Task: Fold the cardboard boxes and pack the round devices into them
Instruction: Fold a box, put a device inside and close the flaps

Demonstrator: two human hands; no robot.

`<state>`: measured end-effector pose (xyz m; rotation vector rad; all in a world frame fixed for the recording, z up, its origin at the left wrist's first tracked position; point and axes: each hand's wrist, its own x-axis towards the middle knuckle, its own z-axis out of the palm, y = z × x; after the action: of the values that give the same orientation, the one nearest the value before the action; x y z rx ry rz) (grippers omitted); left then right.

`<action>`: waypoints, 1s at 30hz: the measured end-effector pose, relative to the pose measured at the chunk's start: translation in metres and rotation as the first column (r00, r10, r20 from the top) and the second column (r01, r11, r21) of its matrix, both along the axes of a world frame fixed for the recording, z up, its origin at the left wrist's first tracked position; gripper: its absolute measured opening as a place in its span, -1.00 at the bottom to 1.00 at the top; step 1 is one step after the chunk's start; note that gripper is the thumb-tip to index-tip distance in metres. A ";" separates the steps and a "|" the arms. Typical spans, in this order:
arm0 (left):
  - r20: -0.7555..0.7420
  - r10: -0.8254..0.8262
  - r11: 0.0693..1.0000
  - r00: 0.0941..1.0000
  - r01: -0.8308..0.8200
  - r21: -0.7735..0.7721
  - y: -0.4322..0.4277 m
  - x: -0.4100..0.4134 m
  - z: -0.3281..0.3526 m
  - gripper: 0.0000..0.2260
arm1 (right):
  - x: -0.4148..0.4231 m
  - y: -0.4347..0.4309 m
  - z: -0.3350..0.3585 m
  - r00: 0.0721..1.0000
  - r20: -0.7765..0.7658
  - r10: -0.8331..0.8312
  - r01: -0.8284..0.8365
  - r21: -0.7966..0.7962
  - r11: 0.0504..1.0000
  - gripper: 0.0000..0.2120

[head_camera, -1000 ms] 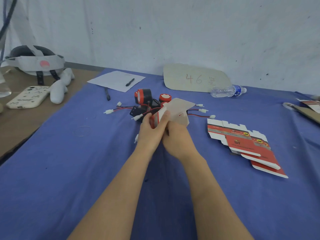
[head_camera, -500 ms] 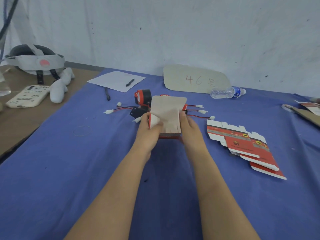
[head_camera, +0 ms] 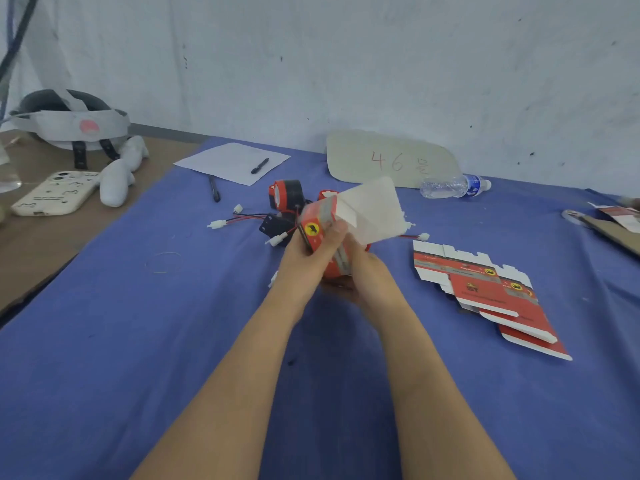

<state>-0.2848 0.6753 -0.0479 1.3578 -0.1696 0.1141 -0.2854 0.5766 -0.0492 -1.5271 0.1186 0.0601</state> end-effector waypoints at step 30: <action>-0.145 -0.224 0.924 0.964 0.163 -0.347 0.001 -0.005 0.005 -0.27 | 0.004 -0.005 -0.005 0.956 -0.265 -0.122 0.188 0.242 0.952 -0.77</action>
<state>-0.2899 0.6763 -0.0432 1.0005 -0.1234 -0.1444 -0.2811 0.5715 -0.0537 -1.2326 0.4157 0.1351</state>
